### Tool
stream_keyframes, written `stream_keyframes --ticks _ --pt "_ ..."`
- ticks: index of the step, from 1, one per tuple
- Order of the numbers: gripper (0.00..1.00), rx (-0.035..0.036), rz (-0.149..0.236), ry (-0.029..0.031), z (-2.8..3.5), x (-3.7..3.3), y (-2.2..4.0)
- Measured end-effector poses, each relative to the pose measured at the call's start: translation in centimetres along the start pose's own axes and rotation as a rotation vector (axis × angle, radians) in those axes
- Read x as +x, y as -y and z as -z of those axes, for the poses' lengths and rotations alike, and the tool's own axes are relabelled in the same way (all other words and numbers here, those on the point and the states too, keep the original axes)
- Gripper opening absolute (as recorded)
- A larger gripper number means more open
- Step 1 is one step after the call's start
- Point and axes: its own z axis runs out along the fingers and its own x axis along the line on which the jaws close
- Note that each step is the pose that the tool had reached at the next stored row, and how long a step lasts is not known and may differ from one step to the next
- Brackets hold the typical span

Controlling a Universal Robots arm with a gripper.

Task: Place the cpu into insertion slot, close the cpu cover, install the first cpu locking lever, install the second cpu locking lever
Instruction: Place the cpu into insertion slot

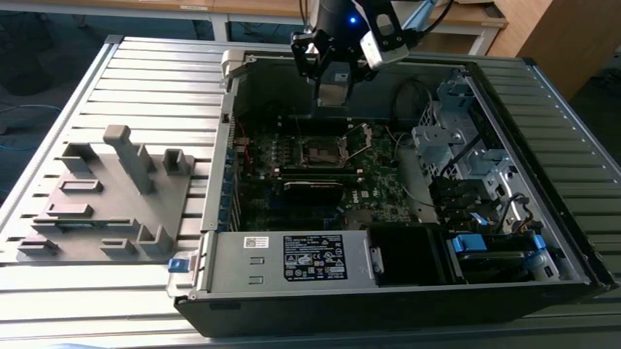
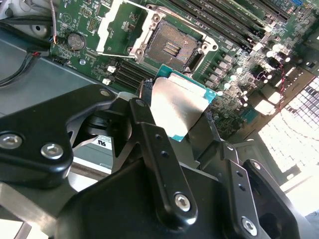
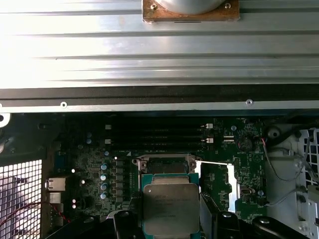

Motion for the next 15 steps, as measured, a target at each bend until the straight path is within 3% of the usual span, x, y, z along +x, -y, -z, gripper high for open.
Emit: stream_keyframes --ticks 15 --pt "0.54 0.0 0.0 0.0 -0.2 0.0 0.02"
